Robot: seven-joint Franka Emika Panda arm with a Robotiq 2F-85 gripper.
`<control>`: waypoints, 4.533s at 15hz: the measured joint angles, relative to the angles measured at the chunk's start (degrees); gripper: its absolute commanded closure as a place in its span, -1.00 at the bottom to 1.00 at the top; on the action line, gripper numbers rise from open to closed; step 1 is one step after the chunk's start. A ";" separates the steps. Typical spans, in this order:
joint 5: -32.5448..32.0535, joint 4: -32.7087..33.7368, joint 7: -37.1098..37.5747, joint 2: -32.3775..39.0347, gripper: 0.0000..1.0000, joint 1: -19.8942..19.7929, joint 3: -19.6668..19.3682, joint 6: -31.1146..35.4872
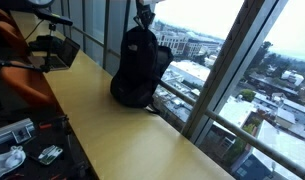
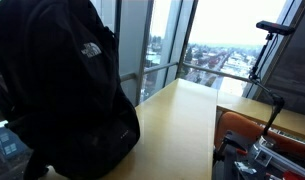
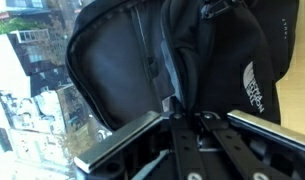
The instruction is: Put the white cable in the black bag then lay the bag down.
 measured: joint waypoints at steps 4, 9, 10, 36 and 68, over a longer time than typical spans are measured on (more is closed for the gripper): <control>-0.06 0.66 2.63 -1.41 0.95 0.63 0.00 -2.04; -1.08 0.31 12.60 -2.99 0.95 4.01 -0.08 -3.70; -1.54 0.05 15.34 -3.38 0.95 5.01 -0.10 -4.07; -1.89 -61.53 100.40 -45.86 0.95 7.53 0.66 -2.03; -4.13 -68.80 101.40 -50.43 0.95 -5.35 4.33 8.19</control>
